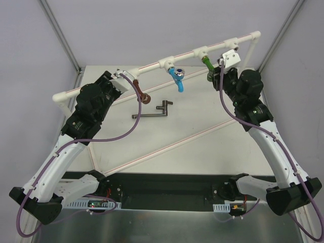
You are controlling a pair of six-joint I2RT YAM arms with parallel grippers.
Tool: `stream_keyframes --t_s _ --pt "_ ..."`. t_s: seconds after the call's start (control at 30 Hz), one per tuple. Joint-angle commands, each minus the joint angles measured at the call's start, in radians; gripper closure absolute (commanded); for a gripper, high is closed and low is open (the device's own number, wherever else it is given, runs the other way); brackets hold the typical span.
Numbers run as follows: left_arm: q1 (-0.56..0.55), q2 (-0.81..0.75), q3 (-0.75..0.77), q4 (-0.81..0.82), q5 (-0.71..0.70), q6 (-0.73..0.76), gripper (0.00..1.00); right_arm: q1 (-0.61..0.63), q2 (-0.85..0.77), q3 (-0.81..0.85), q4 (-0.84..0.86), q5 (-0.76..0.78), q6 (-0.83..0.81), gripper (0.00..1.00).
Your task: Install the water faucets
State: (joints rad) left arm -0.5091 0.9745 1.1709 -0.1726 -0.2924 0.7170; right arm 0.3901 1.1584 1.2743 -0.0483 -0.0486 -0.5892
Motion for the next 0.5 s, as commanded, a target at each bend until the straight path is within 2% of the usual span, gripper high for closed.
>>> stream_keyframes --t_s 0.0,0.03,0.27,0.47 --pt "-0.006 0.016 -0.047 -0.14 0.033 -0.149 1.0 -0.019 0.032 -0.035 0.172 -0.04 0.349 0.98" --pt "-0.006 0.015 -0.047 -0.139 0.033 -0.149 1.0 -0.033 0.029 -0.042 0.195 -0.039 0.48 0.98" --pt "-0.006 0.012 -0.045 -0.139 0.035 -0.149 1.0 -0.129 0.035 -0.148 0.349 -0.095 0.956 0.98" --pt "-0.006 0.01 -0.047 -0.139 0.033 -0.151 1.0 -0.188 0.06 -0.229 0.499 -0.149 1.233 0.98"
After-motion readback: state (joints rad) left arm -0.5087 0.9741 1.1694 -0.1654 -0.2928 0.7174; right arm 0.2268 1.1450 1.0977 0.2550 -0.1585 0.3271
